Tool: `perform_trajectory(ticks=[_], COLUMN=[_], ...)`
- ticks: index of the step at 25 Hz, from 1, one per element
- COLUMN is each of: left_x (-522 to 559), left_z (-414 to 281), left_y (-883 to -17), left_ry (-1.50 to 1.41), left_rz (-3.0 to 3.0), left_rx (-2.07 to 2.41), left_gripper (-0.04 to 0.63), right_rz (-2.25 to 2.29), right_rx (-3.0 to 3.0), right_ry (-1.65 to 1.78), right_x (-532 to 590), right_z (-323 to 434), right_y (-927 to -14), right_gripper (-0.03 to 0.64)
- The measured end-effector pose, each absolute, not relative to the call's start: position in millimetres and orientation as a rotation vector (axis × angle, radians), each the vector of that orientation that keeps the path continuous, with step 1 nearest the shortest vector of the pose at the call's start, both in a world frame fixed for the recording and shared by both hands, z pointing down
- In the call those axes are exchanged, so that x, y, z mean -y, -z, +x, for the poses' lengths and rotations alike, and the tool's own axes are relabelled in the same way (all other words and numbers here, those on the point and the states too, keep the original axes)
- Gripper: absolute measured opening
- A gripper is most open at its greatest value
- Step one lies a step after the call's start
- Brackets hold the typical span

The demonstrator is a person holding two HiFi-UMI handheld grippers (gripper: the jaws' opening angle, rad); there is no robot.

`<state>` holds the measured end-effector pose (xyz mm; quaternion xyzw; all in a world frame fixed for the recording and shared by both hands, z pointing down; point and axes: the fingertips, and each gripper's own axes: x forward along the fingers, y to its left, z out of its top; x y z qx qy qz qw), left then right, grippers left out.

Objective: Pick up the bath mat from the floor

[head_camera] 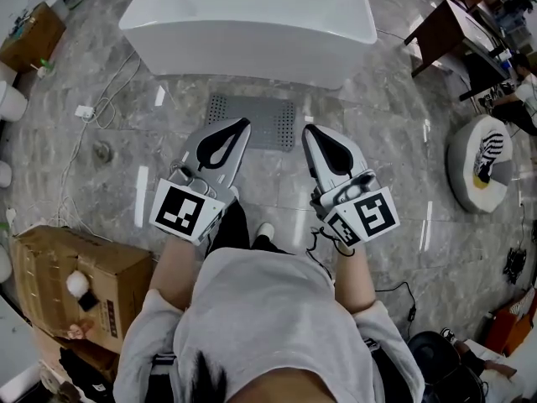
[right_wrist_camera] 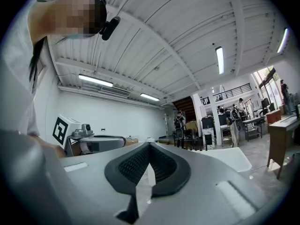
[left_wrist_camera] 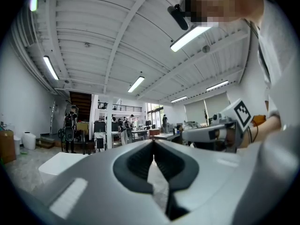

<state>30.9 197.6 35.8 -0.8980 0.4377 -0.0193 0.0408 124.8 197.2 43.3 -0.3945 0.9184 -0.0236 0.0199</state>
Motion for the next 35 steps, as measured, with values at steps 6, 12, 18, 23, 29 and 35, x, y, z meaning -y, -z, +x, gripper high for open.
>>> perform_trajectory(ticks=[6, 12, 18, 23, 29, 35], left_x=[-149, -97, -50, -18, 7, 28], left_z=[14, -8, -34, -50, -62, -71], left_y=[-35, -35, -40, -46, -57, -68], left_ry=[0.043, 0.044, 0.056, 0.074, 0.083, 0.094], left_rz=[-2.769, -2.792, -2.821, -2.847, -2.874, -2.896], left_rx=[-1.292, -1.239, -1.189, -1.152, -1.113, -1.121], left_gripper=[0.002, 0.002, 0.002, 0.001, 0.002, 0.002], right_rz=[-1.278, -1.342, -1.406, -1.460, -1.509, -1.531], right_rx=[-2.826, -2.793, -2.758, -2.733, -2.709, -2.717], right_ry=[0.079, 0.086, 0.099, 0.120, 0.142, 0.152], right_x=[-153, -105, -63, -36, -12, 7], right_z=[110, 91, 69, 56, 48, 43], right_y=[-42, -43, -46, -52, -58, -65], right_gripper=[-0.002, -0.002, -0.002, -0.002, -0.002, -0.002])
